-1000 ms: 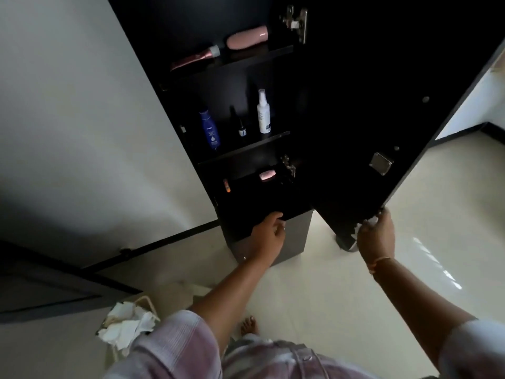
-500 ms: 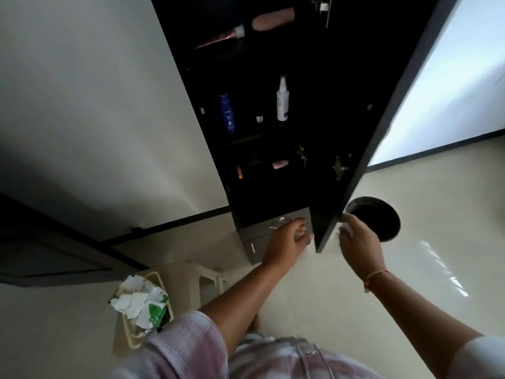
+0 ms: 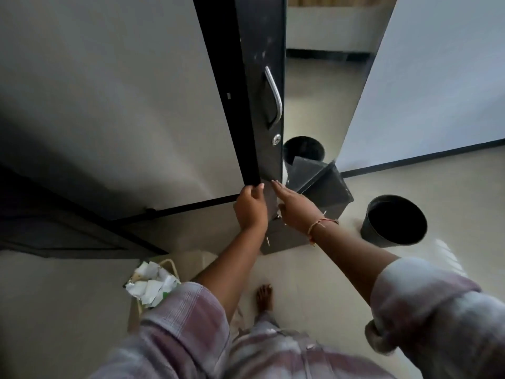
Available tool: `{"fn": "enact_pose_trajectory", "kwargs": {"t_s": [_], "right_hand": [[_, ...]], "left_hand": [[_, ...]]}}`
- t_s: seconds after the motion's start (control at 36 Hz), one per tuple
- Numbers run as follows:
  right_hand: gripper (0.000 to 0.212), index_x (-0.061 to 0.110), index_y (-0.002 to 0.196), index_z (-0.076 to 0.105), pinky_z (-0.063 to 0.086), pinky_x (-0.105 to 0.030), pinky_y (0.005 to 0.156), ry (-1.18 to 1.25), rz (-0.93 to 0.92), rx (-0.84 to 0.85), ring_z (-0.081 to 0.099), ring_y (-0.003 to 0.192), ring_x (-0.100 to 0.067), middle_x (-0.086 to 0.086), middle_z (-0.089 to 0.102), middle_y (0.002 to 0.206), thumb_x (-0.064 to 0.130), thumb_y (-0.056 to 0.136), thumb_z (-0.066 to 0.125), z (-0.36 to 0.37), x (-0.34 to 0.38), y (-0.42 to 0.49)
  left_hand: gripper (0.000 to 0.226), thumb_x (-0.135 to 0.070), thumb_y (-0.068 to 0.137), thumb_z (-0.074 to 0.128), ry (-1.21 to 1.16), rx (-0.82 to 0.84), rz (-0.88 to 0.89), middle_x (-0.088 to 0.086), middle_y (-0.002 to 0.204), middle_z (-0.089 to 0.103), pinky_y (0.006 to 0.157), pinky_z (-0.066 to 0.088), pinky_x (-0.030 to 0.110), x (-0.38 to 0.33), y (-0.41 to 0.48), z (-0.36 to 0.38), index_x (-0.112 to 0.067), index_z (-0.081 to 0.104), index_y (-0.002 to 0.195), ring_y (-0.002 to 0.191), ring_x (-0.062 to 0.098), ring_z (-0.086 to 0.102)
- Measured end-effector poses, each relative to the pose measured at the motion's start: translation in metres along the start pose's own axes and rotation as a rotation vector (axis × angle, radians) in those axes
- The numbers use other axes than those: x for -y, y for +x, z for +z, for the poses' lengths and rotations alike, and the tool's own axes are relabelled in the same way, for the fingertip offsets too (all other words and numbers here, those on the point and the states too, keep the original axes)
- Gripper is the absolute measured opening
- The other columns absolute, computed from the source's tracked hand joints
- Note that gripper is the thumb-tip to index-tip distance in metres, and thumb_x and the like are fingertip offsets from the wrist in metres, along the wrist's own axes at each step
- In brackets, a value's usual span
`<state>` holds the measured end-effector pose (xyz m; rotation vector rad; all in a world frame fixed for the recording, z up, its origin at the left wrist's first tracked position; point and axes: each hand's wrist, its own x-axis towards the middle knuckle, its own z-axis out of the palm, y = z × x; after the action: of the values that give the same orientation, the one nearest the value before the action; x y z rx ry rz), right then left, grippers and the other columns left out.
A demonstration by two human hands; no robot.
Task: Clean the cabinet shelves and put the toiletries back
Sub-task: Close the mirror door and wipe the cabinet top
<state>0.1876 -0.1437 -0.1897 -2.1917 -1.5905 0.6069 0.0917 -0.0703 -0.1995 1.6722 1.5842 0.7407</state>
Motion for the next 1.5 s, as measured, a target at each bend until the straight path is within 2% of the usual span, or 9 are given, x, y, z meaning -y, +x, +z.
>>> {"fn": "enact_pose_trajectory", "kwargs": {"t_s": [0.33,0.5,0.72,0.83,1.0,1.11,1.22,1.33,1.5], "right_hand": [[0.08,0.026,0.154,0.0,0.048,-0.034,0.097,-0.009,0.034,0.016,0.056,0.122,-0.027,-0.003,0.031,0.156,0.0,0.094,0.046,0.005,0.014,0.081],[0.084,0.023,0.154,0.001,0.051,-0.031,0.094,-0.01,0.012,0.001,0.057,0.122,-0.025,-0.001,0.018,0.16,-0.005,0.09,0.047,0.003,0.017,0.11],[0.09,0.022,0.154,0.001,0.052,-0.035,0.096,0.021,0.029,-0.004,0.061,0.116,-0.024,-0.005,0.023,0.159,-0.008,0.087,0.051,0.003,0.019,0.141],[0.092,0.022,0.155,0.0,0.053,-0.035,0.094,0.017,0.054,-0.015,0.063,0.112,-0.025,-0.008,0.032,0.155,-0.009,0.086,0.052,0.001,0.021,0.153],[0.09,0.022,0.155,0.001,0.054,-0.036,0.089,0.008,0.081,-0.031,0.066,0.105,-0.027,-0.013,0.055,0.136,-0.007,0.088,0.054,0.002,0.025,0.164],[0.087,0.024,0.155,0.001,0.053,-0.035,0.089,-0.01,0.07,-0.025,0.064,0.111,-0.027,-0.01,0.036,0.153,-0.005,0.09,0.053,0.003,0.027,0.166],[0.075,0.022,0.152,0.021,0.054,-0.036,0.09,-0.023,0.076,-0.073,0.062,0.114,-0.028,-0.009,0.048,0.145,-0.001,0.09,0.057,0.006,0.022,0.167],[0.042,0.025,0.128,0.056,0.054,-0.03,0.089,0.011,0.043,-0.103,0.063,0.109,-0.02,-0.001,0.061,0.125,0.007,0.091,0.061,0.01,0.005,0.164],[0.042,0.028,0.129,0.055,0.049,-0.024,0.09,0.079,0.267,-0.065,0.056,0.106,-0.017,-0.002,0.047,0.127,0.011,0.091,0.057,0.023,-0.041,0.133]], "left_hand": [[0.045,-0.047,0.096,0.047,-0.382,0.077,-0.31,0.006,0.083,0.073,0.079,0.059,0.044,0.0,0.093,0.025,-0.011,0.07,0.083,0.078,0.022,0.071],[0.039,-0.041,0.099,0.045,-0.449,0.072,-0.312,0.002,0.08,0.072,0.083,0.058,0.043,-0.012,0.12,0.026,-0.025,0.061,0.068,0.08,0.02,0.07],[0.013,-0.016,0.098,0.052,-0.44,0.15,-0.276,0.003,0.103,0.07,0.083,0.057,0.033,-0.015,0.143,0.026,-0.016,0.064,0.102,0.09,0.015,0.067],[0.034,0.003,0.094,0.047,-0.437,0.253,-0.246,0.0,0.116,0.065,0.092,0.055,0.033,-0.016,0.148,0.021,-0.018,0.059,0.118,0.108,0.013,0.062],[0.036,-0.002,0.096,0.048,-0.397,0.339,-0.193,-0.003,0.132,0.058,0.098,0.051,0.042,-0.011,0.161,0.016,-0.024,0.053,0.124,0.123,0.016,0.055],[0.035,-0.004,0.097,0.049,-0.379,0.359,-0.162,-0.002,0.132,0.058,0.098,0.052,0.042,-0.008,0.164,0.014,-0.023,0.053,0.126,0.124,0.017,0.055],[0.035,-0.003,0.097,0.049,-0.346,0.371,-0.092,0.001,0.134,0.057,0.1,0.05,0.039,-0.006,0.162,0.016,-0.019,0.051,0.127,0.125,0.017,0.054],[0.043,0.0,0.095,0.049,-0.239,0.377,0.055,0.006,0.139,0.049,0.103,0.046,0.032,0.0,0.156,0.021,-0.015,0.045,0.134,0.129,0.016,0.048],[0.039,-0.008,0.096,0.053,0.023,0.358,0.213,0.009,0.139,0.045,0.091,0.052,0.027,0.016,0.133,0.044,-0.014,0.045,0.133,0.121,0.021,0.054]]}}
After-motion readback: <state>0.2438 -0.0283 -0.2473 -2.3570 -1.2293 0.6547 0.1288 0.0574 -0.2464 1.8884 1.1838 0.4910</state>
